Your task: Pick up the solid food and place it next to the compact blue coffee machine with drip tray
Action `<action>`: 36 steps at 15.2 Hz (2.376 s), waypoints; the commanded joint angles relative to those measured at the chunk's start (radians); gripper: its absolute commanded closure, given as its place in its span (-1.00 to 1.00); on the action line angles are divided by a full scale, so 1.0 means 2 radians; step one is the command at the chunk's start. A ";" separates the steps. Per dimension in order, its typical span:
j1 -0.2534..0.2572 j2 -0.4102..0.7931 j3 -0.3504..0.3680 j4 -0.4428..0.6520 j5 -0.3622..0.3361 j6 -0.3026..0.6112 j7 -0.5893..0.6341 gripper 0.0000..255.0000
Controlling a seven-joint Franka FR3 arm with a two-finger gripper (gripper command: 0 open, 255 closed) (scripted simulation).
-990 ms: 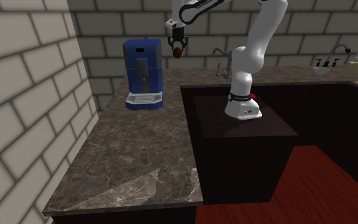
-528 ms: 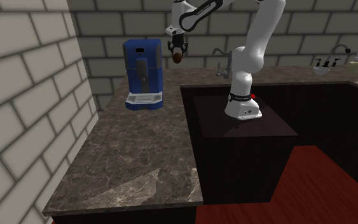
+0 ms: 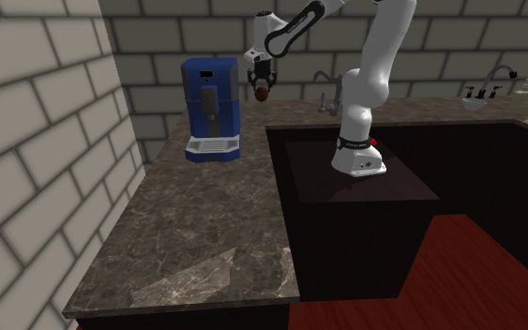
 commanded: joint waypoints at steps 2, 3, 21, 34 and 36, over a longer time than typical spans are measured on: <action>0.000 0.012 -0.004 -0.011 -0.001 0.023 0.004 1.00; 0.000 0.017 -0.006 -0.014 -0.001 0.031 0.005 1.00; 0.005 0.145 -0.030 -0.052 0.047 0.185 -0.008 1.00; -0.034 0.258 0.020 -0.057 0.141 0.292 -0.056 1.00; -0.046 0.274 0.034 -0.056 0.152 0.306 -0.062 1.00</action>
